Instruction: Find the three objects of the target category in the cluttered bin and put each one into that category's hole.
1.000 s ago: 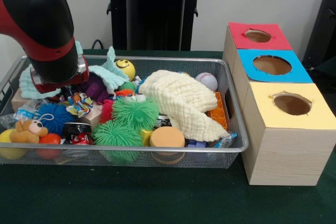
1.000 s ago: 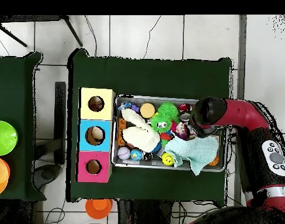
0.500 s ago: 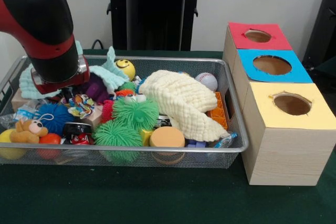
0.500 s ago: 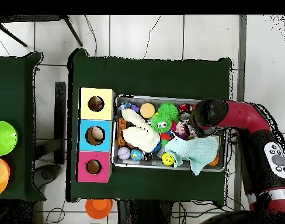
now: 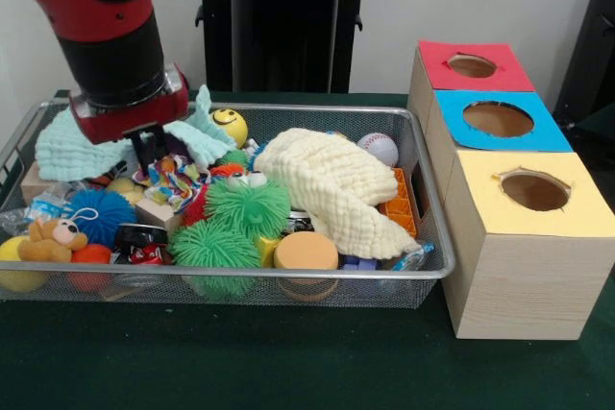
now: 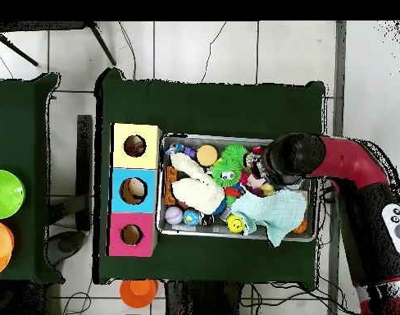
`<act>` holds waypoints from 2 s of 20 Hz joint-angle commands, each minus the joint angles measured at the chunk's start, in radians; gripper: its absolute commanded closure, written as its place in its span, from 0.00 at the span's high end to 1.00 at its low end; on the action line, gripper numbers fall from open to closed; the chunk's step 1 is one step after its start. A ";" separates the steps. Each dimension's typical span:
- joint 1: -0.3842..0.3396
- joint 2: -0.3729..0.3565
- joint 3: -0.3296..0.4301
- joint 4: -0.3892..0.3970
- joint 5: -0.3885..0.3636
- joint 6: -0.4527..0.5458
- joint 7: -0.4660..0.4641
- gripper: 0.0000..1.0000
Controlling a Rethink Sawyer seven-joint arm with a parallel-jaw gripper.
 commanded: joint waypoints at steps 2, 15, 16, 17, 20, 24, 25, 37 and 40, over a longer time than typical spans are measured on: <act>0.034 -0.127 0.094 0.107 0.065 -0.015 -0.084 0.00; 0.136 -0.258 0.058 0.129 0.165 -0.019 0.064 0.00; 0.149 -0.266 0.054 0.136 0.176 -0.036 0.089 0.00; 0.156 -0.268 0.050 0.140 0.187 -0.040 0.100 0.00; 0.186 -0.270 0.036 0.157 0.208 -0.072 0.136 0.00; 0.255 -0.278 -0.009 0.151 0.198 -0.085 0.182 0.00; 0.271 -0.277 -0.023 0.141 0.189 -0.063 0.181 0.00; 0.459 -0.212 -0.128 0.053 0.247 -0.132 0.354 0.00; 0.456 -0.202 -0.114 0.074 0.296 -0.206 0.352 0.00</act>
